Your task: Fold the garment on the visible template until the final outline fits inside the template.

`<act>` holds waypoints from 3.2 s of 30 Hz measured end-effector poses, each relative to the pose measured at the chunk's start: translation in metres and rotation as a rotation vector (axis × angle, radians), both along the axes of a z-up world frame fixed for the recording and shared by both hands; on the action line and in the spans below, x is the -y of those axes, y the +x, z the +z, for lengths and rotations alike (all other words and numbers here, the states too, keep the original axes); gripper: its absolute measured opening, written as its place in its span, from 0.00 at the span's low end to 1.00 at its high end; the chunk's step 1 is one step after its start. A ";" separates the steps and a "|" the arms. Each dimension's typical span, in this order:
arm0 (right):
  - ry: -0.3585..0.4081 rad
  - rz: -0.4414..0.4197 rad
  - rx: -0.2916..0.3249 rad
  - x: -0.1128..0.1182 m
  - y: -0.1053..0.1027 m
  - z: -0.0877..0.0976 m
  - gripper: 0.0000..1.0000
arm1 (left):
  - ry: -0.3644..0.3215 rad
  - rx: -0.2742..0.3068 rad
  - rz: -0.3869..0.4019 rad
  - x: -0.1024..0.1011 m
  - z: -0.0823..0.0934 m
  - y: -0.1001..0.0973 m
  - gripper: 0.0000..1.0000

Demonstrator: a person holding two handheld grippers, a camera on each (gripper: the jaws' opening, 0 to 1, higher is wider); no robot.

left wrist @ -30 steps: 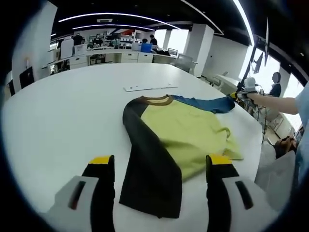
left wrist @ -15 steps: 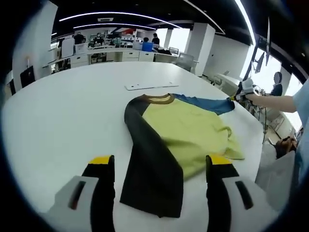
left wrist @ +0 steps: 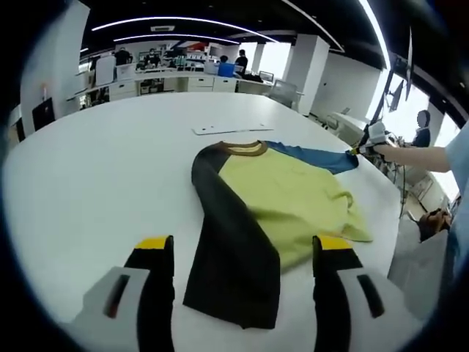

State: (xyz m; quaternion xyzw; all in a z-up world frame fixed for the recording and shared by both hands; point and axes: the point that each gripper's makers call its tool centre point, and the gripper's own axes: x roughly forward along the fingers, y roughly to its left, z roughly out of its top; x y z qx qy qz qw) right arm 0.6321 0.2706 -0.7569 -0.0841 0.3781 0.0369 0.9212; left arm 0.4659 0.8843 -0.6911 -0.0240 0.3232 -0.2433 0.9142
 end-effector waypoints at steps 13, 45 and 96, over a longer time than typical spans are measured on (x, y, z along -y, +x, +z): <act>0.041 -0.032 0.086 0.006 -0.009 0.019 0.46 | -0.014 0.010 0.010 -0.001 0.002 -0.002 0.75; 0.083 0.429 0.163 -0.148 -0.067 0.090 1.00 | -0.018 0.009 0.033 -0.028 0.000 -0.029 0.72; 0.265 0.726 0.218 -0.311 -0.170 0.143 0.94 | -0.341 -0.137 0.304 -0.045 -0.045 -0.039 0.00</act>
